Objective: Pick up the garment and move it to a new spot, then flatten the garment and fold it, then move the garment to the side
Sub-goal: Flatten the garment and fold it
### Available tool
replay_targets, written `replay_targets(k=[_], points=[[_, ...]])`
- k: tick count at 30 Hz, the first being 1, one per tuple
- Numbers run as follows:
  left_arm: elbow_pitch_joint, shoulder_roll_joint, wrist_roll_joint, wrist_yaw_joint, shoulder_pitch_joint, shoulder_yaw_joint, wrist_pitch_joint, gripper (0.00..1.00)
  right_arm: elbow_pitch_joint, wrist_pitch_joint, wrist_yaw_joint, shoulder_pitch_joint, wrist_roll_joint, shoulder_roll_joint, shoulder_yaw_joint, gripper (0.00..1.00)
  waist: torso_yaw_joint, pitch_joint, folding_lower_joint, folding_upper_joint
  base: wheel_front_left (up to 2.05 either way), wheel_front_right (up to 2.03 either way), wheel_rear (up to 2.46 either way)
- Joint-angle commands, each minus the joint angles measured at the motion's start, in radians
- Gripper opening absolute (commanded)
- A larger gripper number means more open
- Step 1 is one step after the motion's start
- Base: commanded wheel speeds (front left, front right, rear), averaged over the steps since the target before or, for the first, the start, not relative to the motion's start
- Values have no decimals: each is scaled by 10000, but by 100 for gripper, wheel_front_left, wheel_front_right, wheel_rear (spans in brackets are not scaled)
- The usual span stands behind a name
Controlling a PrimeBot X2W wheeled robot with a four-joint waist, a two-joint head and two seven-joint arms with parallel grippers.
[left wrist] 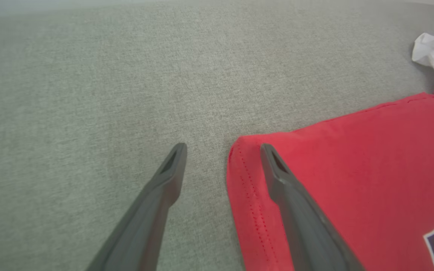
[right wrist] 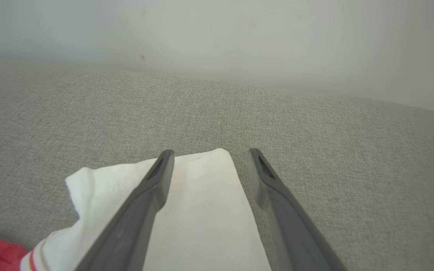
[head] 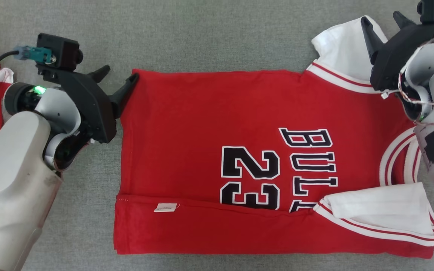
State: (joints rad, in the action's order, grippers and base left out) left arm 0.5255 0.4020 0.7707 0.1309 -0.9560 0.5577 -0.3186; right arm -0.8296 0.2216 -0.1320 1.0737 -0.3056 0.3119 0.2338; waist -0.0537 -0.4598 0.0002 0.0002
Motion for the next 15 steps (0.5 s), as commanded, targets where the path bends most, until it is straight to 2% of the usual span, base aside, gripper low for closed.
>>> replay_targets(k=[1, 13, 14, 15], points=[[28, -30, 199, -13, -167, 106, -72, 100, -205, 68, 29, 283, 21, 73, 107, 100, -129, -203, -2, -2, 0, 0, 0], [531, -172, 614, -16, -901, 1340, -387, 100, -2129, 849, 29, 1821, 123, 216, 823, 100, -402, -694, -2, -2, 0, 0, 0], [619, -229, 717, -16, -929, 1379, -414, 61, -2260, 941, 29, 1936, 146, 230, 869, 100, -416, -721, -2, -2, 0, 0, 0], [684, -270, 741, -16, -969, 1409, -406, 31, -2404, 1029, 29, 2026, 179, 245, 922, 100, -423, -742, -2, -2, 0, 0, 0]])
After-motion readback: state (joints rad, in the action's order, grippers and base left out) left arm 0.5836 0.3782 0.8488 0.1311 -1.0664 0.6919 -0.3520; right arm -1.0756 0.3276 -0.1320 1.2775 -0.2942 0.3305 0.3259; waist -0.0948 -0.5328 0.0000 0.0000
